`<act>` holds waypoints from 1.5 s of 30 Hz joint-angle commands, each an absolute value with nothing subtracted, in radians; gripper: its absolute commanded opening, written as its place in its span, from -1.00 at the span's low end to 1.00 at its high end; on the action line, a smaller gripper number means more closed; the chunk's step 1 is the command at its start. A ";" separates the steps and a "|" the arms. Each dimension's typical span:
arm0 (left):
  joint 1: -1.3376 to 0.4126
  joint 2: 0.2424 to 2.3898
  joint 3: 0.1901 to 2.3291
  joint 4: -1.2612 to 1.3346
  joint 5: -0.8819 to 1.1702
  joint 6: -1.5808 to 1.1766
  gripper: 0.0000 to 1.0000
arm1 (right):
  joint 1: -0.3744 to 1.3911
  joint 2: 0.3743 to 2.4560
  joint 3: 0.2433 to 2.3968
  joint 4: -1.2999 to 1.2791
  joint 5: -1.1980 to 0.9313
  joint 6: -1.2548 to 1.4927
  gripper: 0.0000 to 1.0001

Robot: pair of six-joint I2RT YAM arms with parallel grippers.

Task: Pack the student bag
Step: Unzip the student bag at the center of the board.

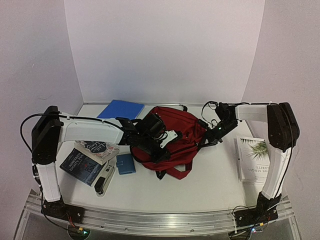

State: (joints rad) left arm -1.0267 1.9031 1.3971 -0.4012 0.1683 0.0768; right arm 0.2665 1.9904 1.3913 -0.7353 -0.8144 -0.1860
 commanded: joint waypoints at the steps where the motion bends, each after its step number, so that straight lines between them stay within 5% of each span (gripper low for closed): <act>1: -1.028 1.788 1.309 -0.643 0.122 0.097 -0.99 | 0.130 2.049 1.500 -0.708 -0.610 -0.169 -1.00; 12: -1.028 1.794 1.330 -0.534 0.043 0.053 -0.86 | 0.271 1.879 1.298 -0.848 -0.801 -0.213 -1.00; 18: -1.028 1.926 1.400 -0.506 -0.084 0.025 -0.90 | 0.387 1.914 1.163 -0.782 -0.701 -0.105 -1.00; 29: -1.027 1.894 1.247 -0.406 -0.123 -0.026 -0.91 | 0.381 2.136 1.234 -0.766 -0.571 0.030 -1.00; 39: -1.026 1.832 1.159 -0.412 -0.188 0.037 -0.96 | 0.253 1.955 1.382 -0.936 -0.595 -0.145 -1.00; 45: -1.038 1.800 1.209 -0.385 -0.141 0.063 -0.29 | 0.305 2.008 1.395 -0.989 -0.792 -0.148 -1.00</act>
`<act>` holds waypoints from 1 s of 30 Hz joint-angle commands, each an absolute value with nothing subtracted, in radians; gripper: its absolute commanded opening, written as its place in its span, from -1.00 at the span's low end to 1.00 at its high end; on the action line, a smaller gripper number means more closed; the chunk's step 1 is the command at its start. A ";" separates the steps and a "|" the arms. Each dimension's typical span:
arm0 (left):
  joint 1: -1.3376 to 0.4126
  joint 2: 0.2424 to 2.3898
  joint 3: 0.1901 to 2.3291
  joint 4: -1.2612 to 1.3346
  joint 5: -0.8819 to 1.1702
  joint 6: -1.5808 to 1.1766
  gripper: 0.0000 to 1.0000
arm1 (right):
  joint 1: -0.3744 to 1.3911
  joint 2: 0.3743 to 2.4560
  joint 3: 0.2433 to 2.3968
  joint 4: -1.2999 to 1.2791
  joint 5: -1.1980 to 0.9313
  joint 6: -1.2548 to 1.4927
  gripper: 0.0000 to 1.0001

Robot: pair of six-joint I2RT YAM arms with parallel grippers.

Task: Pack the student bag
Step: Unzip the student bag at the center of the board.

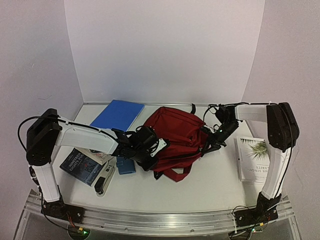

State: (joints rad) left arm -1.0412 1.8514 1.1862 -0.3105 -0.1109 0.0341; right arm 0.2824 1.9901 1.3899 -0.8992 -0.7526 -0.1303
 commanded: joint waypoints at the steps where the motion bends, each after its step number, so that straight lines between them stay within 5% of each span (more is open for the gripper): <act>1: -1.049 1.793 1.223 -0.364 -0.135 0.072 -0.16 | 0.333 2.008 1.397 -0.986 -0.813 -0.150 -1.00; 11: -1.123 1.833 1.431 -0.343 -0.043 0.136 0.31 | 0.394 1.939 1.426 -0.977 -0.904 -0.172 -1.00; 24: -1.134 2.058 1.622 -0.320 0.058 0.112 0.26 | 0.394 1.937 1.451 -0.982 -0.933 -0.175 -1.00; 30: -1.143 2.128 1.675 -0.362 -0.051 0.116 0.14 | 0.394 1.937 1.462 -0.985 -0.955 -0.164 -1.00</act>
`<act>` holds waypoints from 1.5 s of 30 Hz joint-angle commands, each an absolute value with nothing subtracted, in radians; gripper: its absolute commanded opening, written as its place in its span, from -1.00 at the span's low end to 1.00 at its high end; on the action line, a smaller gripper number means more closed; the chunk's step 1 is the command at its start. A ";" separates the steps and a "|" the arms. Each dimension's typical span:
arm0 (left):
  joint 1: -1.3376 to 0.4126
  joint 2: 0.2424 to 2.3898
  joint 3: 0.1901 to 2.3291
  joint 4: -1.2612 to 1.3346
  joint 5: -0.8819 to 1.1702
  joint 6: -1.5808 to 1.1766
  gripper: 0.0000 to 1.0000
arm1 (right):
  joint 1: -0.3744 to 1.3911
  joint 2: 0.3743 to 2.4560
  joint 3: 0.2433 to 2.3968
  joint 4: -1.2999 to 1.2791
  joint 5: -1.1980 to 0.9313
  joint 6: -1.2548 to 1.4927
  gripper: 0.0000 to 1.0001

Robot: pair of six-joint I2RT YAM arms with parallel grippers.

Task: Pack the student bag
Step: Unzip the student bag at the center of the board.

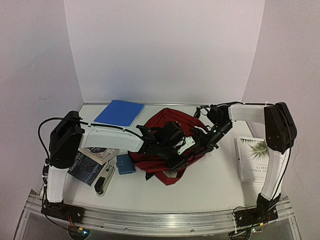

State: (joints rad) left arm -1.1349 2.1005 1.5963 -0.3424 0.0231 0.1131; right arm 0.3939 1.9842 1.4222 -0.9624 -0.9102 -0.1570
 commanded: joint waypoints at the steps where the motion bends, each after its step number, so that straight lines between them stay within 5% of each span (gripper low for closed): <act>1: -1.142 2.134 1.680 -0.371 -0.076 0.119 0.01 | 0.394 1.936 1.463 -0.985 -0.955 -0.166 -1.00; 5: -1.142 2.099 1.663 -0.384 -0.095 0.105 -0.71 | 0.389 1.939 1.463 -0.994 -0.916 -0.181 -1.00; 8: -1.142 2.032 1.587 -0.354 -0.079 0.093 -0.95 | 0.376 1.962 1.474 -1.000 -0.844 -0.201 -1.00; 24: -1.142 1.896 1.389 -0.385 -0.119 0.134 -1.00 | 0.208 2.184 1.651 -1.152 -0.645 -0.388 -1.00; 26: -1.142 1.904 1.394 -0.389 -0.132 0.135 -0.94 | 0.208 2.174 1.665 -1.228 -0.728 -0.440 -1.00; 30: -1.149 1.906 1.405 -0.349 -0.141 0.131 -0.39 | 0.257 2.133 1.645 -1.352 -0.907 -0.493 -1.00; 34: -1.165 1.892 1.417 -0.302 -0.146 0.140 -0.10 | 0.321 2.090 1.564 -1.348 -0.976 -0.479 -1.00; 45: -1.258 1.870 1.425 -0.264 -0.011 0.123 0.01 | 0.342 2.070 1.548 -1.231 -1.025 -0.305 -1.00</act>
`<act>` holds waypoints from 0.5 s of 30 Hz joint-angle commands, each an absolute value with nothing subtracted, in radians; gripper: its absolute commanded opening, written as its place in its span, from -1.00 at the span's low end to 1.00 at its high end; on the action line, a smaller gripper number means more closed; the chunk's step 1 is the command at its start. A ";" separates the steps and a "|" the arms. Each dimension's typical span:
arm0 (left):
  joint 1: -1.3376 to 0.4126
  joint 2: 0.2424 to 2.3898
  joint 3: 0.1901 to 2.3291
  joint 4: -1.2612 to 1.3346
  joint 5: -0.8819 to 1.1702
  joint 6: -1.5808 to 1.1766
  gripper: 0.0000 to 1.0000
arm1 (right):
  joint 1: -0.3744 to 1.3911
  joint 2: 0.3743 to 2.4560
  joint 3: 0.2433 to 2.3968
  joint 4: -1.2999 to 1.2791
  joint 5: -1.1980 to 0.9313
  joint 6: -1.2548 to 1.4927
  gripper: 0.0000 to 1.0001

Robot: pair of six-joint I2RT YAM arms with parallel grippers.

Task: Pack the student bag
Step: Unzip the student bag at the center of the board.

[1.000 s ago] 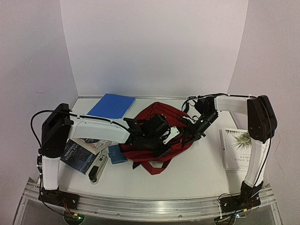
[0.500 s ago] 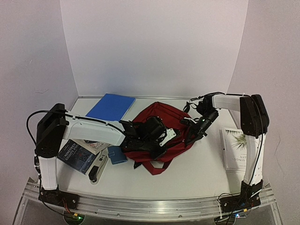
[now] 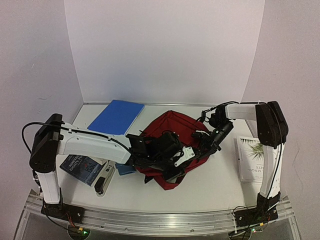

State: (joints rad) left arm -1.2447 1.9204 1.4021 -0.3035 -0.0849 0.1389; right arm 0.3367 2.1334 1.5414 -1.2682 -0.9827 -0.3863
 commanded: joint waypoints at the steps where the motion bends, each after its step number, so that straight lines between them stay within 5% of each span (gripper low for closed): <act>1: -1.258 1.877 1.427 -0.261 -0.004 0.121 -0.01 | 0.345 2.071 1.548 -1.221 -1.025 -0.291 -1.00; 15: -1.258 1.962 1.470 -0.191 0.014 0.081 -0.11 | 0.349 2.031 1.534 -1.197 -1.022 -0.259 -1.00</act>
State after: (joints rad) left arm -1.2602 1.9496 1.4269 -0.2437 0.0006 0.0935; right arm 0.3431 2.1060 1.5383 -1.1978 -0.9943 -0.2644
